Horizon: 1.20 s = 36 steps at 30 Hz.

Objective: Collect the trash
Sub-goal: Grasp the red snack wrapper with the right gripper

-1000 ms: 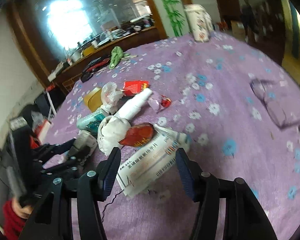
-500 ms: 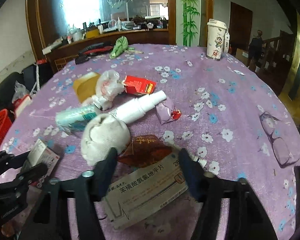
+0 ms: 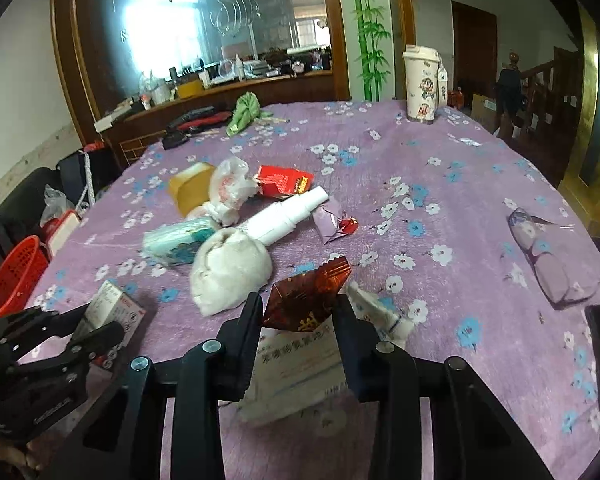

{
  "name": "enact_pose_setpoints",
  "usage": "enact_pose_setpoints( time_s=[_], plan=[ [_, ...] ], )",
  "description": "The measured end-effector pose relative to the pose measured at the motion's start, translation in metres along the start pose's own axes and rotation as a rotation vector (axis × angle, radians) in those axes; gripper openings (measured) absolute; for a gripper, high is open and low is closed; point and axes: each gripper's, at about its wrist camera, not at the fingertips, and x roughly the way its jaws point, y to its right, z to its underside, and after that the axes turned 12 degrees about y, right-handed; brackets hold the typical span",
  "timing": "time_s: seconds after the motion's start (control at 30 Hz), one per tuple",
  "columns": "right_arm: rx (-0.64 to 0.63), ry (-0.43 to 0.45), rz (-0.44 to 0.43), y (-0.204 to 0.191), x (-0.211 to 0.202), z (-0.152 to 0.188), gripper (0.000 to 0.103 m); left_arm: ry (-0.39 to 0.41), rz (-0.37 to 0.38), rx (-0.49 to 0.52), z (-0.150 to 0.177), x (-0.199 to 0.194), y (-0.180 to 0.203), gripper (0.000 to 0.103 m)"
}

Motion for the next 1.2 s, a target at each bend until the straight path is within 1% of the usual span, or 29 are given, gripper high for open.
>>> enact_pose_setpoints(
  time_s=[0.37,0.6,0.97,1.2],
  plan=[
    [0.024,0.051,-0.020,-0.008,-0.046,0.004,0.038,0.030,-0.009,0.013,-0.001,-0.018,0.007,0.033],
    [0.038,0.039,-0.037,-0.008,-0.060,0.014,0.039,0.052,-0.015,0.033,-0.001,-0.033,0.015,0.033],
    [0.018,0.074,-0.045,-0.018,-0.085,0.013,0.039,0.070,-0.024,0.030,0.004,-0.051,0.018,0.033],
    [0.015,0.070,-0.058,-0.025,-0.085,0.014,0.039,0.079,-0.034,0.017,0.007,-0.060,0.013,0.033]
  ],
)
